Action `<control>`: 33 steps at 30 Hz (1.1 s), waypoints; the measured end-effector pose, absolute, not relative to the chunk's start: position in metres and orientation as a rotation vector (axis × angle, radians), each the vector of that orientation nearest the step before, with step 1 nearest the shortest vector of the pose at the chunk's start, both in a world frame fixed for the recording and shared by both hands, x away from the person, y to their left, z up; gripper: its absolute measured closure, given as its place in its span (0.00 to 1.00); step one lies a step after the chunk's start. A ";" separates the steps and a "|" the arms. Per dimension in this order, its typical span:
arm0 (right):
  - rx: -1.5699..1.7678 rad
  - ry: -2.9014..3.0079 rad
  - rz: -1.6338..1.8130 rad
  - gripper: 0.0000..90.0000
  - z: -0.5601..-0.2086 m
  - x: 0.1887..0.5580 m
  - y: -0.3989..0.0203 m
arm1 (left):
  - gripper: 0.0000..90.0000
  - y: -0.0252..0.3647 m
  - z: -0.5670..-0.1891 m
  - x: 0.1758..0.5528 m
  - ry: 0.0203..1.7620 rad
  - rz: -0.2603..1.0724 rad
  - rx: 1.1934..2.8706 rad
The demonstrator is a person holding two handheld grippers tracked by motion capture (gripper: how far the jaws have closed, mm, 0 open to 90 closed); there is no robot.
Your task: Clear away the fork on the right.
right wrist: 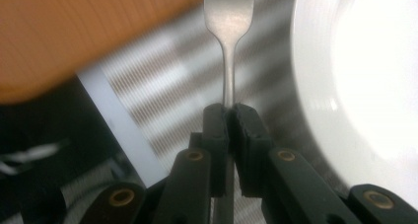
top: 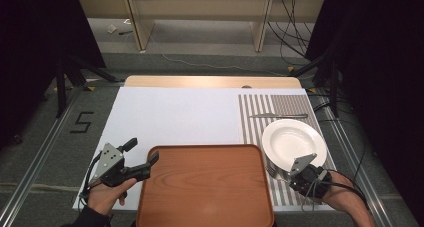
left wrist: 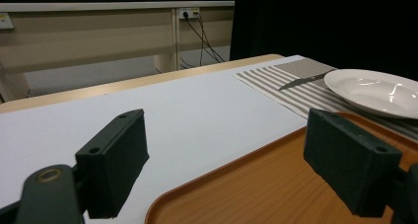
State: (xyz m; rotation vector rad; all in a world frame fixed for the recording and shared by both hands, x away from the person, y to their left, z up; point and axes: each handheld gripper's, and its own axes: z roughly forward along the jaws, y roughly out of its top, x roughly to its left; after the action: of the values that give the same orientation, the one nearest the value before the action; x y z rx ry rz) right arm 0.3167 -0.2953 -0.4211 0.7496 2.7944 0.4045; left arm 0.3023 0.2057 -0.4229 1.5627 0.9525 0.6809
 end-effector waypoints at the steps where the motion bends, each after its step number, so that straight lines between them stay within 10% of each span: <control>1: 0.750 2.782 0.444 0.94 -0.419 0.316 -0.293 | 0.18 0.206 -0.423 0.302 0.953 0.681 1.562; 33: 0.795 2.649 0.882 0.94 -0.403 0.314 -0.245 | 0.18 0.206 -0.422 0.302 0.946 0.683 1.558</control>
State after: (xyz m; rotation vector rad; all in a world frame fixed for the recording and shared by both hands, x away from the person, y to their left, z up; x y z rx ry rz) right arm 0.3144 -0.2450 -0.4031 0.7946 2.6489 0.8819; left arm 0.3015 0.2057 -0.4223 1.5579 0.9463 0.6831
